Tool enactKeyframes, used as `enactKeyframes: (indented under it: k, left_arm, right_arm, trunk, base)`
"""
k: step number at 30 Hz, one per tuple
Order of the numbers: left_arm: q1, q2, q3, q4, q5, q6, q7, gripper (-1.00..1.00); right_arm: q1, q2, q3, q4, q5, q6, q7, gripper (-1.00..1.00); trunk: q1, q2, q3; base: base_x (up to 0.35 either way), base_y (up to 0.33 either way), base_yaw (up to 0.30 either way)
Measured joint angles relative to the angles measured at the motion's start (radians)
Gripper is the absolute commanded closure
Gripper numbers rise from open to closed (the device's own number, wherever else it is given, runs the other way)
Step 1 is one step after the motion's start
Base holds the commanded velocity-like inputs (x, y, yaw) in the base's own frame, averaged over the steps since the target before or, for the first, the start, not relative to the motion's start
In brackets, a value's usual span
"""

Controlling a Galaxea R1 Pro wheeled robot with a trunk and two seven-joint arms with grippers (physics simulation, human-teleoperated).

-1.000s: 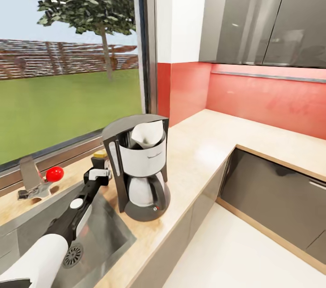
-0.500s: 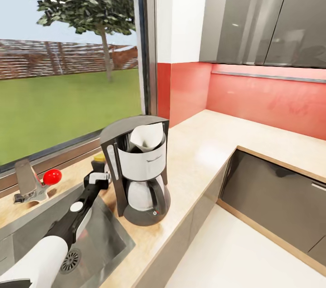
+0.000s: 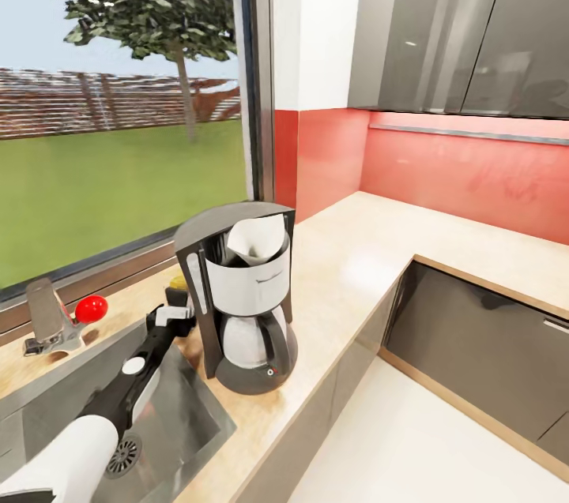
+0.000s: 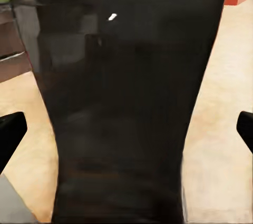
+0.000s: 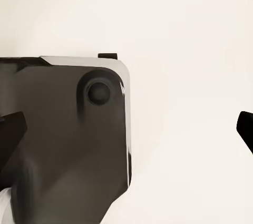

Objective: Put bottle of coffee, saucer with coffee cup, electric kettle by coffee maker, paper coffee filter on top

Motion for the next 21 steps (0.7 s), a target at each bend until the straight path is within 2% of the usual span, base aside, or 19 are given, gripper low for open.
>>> enactKeyframes:
  k: [21]
  left_arm:
    - [0.002, 0.001, 0.001, 0.003, 0.004, -0.002, 0.000, -1.00]
  right_arm:
    - [0.000, 0.000, 0.000, 0.000, 0.000, 0.000, 0.000, -1.00]
  trunk:
    - [0.000, 0.000, 0.000]
  base:
    - [0.000, 0.000, 0.000]
